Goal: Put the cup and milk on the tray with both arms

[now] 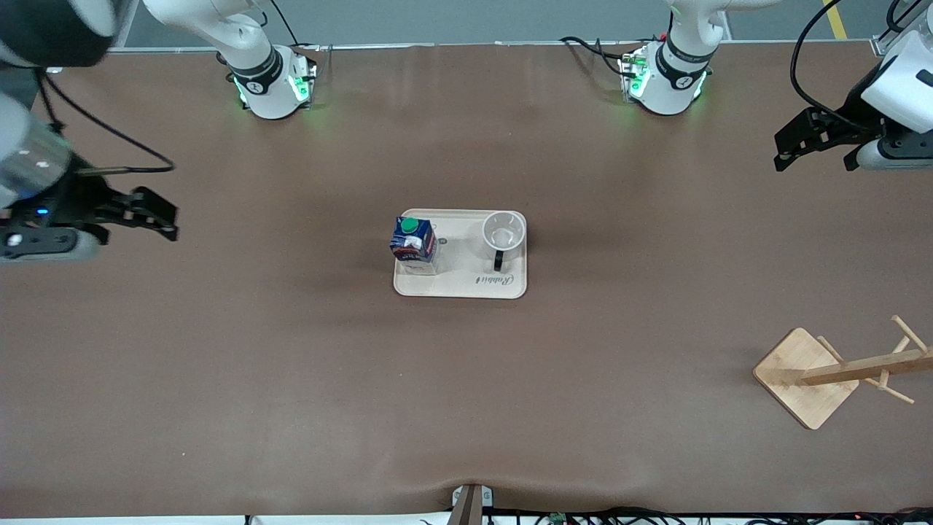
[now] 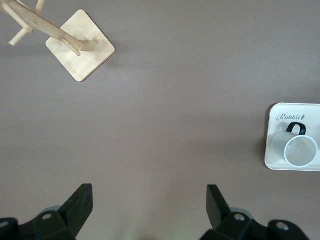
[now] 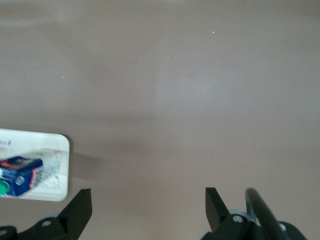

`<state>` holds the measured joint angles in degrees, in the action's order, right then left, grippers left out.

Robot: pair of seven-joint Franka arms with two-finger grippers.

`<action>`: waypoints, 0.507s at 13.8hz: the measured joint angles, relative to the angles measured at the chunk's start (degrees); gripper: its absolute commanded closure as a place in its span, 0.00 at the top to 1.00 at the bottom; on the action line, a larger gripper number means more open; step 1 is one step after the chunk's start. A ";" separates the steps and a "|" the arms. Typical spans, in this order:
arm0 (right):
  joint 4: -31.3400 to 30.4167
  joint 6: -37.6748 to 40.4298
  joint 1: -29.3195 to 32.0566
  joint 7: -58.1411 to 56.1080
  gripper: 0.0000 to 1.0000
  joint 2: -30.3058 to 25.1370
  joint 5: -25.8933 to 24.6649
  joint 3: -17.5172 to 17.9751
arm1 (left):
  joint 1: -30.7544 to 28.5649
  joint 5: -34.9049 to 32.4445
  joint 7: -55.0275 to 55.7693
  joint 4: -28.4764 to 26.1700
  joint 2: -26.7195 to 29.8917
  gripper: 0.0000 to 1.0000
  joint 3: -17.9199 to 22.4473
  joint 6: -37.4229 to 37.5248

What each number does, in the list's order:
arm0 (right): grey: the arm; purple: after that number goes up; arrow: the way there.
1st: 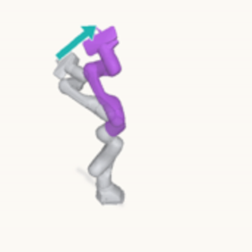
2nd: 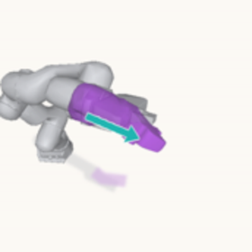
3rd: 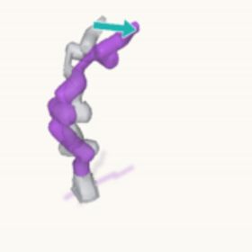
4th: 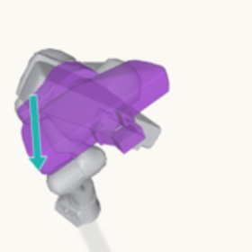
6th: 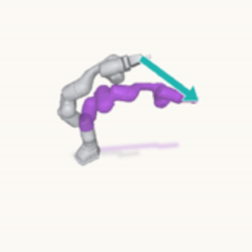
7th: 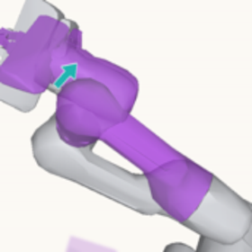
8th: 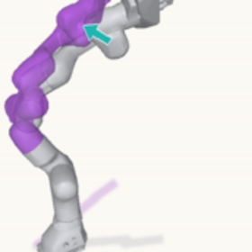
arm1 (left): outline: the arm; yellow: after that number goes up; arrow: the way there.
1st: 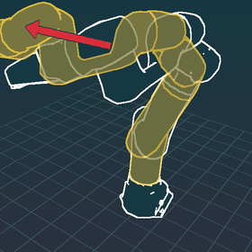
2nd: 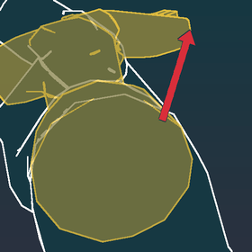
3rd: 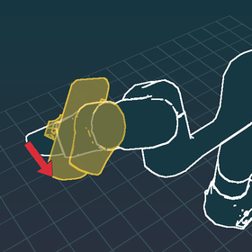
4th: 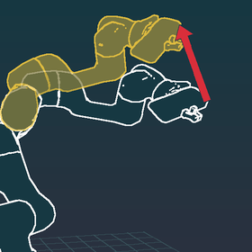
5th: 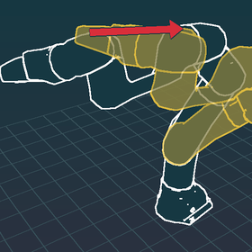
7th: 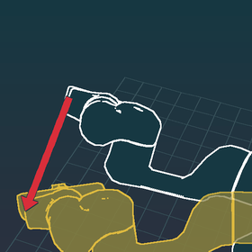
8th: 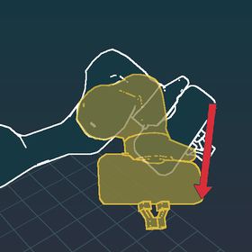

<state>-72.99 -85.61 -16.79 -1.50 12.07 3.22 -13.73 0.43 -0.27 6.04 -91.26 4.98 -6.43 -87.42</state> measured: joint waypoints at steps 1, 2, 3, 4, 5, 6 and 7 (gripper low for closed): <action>-0.47 0.43 1.20 -1.74 1.00 -0.25 0.28 -0.13 | 0.00 0.00 0.00 -0.02 0.00 1.00 0.00 0.00; -1.03 0.65 1.70 -2.37 1.00 -0.57 0.29 -0.20 | 0.00 0.00 0.00 -0.03 0.00 1.00 -0.01 0.00; -1.62 0.68 1.96 -2.40 1.00 -0.95 0.29 -0.22 | 0.01 0.00 0.00 -0.03 0.00 1.00 -0.01 -0.01; -1.95 0.67 2.25 -2.40 1.00 -1.20 0.29 -0.23 | 0.01 0.00 0.00 -0.03 0.00 1.00 -0.02 -0.03; -1.96 0.65 2.48 -2.40 1.00 -1.31 0.28 -0.25 | 0.01 0.00 -0.04 -0.03 0.00 1.00 -0.02 -0.04; -1.95 0.56 2.61 -2.40 1.00 -1.39 0.28 -0.28 | 0.01 0.00 -0.07 -0.03 0.00 1.00 -0.02 -0.04; -1.92 0.26 2.72 -2.40 1.00 -1.46 0.25 -0.34 | 0.01 0.00 -0.07 -0.02 0.03 1.00 -0.02 -0.04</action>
<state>-74.92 -85.34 -14.07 -3.91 10.61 3.48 -14.07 0.44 -0.27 5.97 -91.28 5.01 -6.45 -87.46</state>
